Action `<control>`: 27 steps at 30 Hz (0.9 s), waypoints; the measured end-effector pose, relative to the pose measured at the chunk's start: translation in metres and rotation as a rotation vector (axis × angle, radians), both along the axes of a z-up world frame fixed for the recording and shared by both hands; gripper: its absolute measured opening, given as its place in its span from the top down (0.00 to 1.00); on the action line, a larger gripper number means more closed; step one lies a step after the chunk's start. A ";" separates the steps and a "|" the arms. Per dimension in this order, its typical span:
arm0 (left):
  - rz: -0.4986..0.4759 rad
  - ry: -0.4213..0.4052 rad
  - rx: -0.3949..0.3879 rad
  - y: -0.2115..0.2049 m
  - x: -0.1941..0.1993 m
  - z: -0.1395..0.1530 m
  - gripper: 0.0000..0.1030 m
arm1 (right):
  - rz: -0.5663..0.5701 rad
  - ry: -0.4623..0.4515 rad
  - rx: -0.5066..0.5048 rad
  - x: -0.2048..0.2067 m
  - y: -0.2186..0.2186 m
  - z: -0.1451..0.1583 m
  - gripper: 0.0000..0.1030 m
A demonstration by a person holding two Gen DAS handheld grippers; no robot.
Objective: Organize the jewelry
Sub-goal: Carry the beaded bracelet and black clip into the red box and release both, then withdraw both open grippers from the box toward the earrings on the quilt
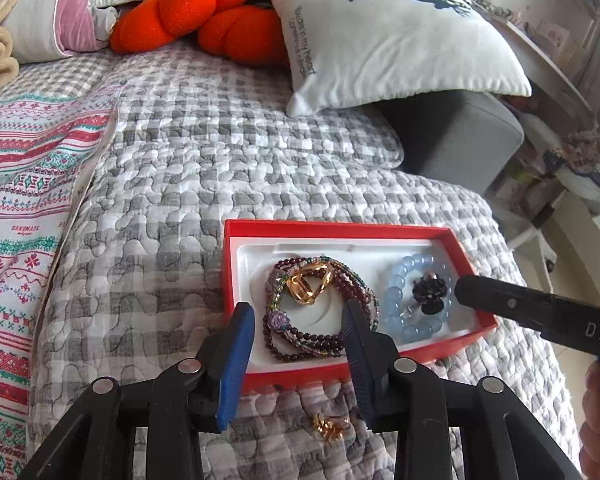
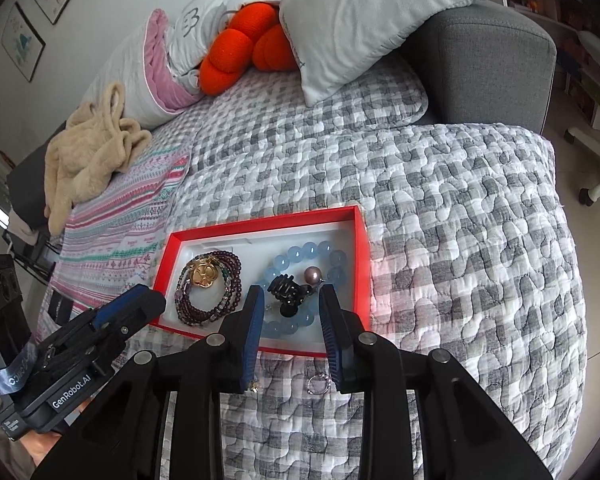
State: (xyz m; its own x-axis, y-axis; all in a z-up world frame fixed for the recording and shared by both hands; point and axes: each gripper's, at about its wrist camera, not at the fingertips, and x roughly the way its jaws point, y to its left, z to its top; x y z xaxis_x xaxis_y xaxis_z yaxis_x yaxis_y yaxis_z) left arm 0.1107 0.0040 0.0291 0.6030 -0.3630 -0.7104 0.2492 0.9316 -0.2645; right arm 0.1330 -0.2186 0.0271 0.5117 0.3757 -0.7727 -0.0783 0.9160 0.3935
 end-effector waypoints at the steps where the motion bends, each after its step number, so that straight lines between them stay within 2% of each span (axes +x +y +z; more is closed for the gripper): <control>1: -0.002 -0.008 0.004 0.001 -0.004 0.001 0.51 | 0.002 -0.001 0.002 -0.001 0.000 0.001 0.68; 4: 0.010 -0.024 0.033 0.006 -0.017 0.000 0.39 | 0.017 0.001 -0.010 -0.008 0.001 0.003 0.67; 10: 0.030 0.008 0.133 0.014 -0.037 -0.012 0.29 | 0.040 -0.005 -0.059 -0.027 0.004 0.005 0.58; 12: 0.035 0.021 0.141 0.018 -0.046 -0.016 0.24 | 0.050 -0.007 -0.070 -0.035 0.004 0.004 0.53; 16: 0.022 0.033 0.166 0.022 -0.060 -0.024 0.16 | 0.084 0.005 -0.139 -0.051 0.010 -0.005 0.51; 19: 0.024 0.037 0.192 0.026 -0.070 -0.029 0.13 | 0.106 0.019 -0.189 -0.061 0.016 -0.015 0.49; 27: 0.024 0.054 0.225 0.038 -0.080 -0.044 0.13 | 0.129 0.063 -0.251 -0.077 0.022 -0.040 0.42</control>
